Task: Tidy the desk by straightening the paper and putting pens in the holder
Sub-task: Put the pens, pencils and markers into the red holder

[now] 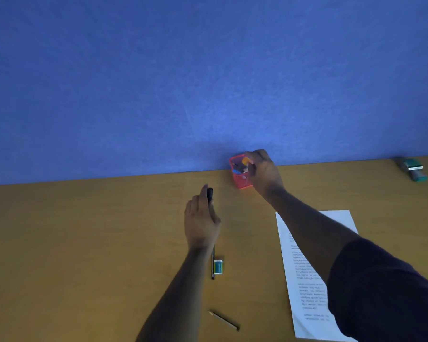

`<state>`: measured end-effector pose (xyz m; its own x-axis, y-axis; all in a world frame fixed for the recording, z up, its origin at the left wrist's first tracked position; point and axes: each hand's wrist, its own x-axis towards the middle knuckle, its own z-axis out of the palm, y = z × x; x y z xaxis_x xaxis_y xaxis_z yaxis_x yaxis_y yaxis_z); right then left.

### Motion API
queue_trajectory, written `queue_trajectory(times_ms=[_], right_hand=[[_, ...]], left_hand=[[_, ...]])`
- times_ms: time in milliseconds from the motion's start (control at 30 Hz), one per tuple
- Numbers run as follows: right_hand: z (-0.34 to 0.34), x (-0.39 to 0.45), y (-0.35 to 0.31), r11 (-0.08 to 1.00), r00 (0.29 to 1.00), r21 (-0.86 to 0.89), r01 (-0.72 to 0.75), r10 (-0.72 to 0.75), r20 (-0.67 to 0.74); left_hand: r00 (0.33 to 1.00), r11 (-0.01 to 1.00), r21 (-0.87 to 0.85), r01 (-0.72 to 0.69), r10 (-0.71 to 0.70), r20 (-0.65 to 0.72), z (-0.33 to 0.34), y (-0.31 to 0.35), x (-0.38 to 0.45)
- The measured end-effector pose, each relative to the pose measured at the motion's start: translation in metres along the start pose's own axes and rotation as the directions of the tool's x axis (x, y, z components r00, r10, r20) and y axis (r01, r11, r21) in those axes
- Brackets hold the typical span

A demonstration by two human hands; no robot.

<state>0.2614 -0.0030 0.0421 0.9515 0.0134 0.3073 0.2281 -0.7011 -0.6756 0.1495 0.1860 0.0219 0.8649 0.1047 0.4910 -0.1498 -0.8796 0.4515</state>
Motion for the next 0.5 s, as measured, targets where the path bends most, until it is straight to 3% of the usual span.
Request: queue_trajectory(times_ms=[100,200,300,400,500], right_hand=[[0.000,-0.025,0.002,0.987,0.986,0.028,0.159,-0.158,-0.052],[0.009,-0.062,0.007,0.951,0.950,-0.021,0.309,-0.308,0.058],[0.019,-0.096,0.011,0.895,0.871,0.012,0.445,-0.436,0.228],[0.024,-0.112,0.009,0.851,0.746,0.012,0.525,-0.467,0.474],[0.029,-0.113,0.005,0.735,0.529,-0.059,0.675,-0.426,0.734]], left_hand=[[0.999,0.994,-0.105,0.009,-0.013,-0.032,0.001,0.013,0.033],[0.999,0.987,-0.158,-0.011,0.002,-0.052,0.003,0.025,0.069],[0.999,0.980,-0.194,0.050,-0.049,0.011,0.011,0.040,0.098],[0.992,0.966,-0.230,0.120,-0.106,0.071,0.023,0.052,0.112],[0.985,0.956,-0.254,0.149,-0.121,0.124,0.035,0.058,0.115]])
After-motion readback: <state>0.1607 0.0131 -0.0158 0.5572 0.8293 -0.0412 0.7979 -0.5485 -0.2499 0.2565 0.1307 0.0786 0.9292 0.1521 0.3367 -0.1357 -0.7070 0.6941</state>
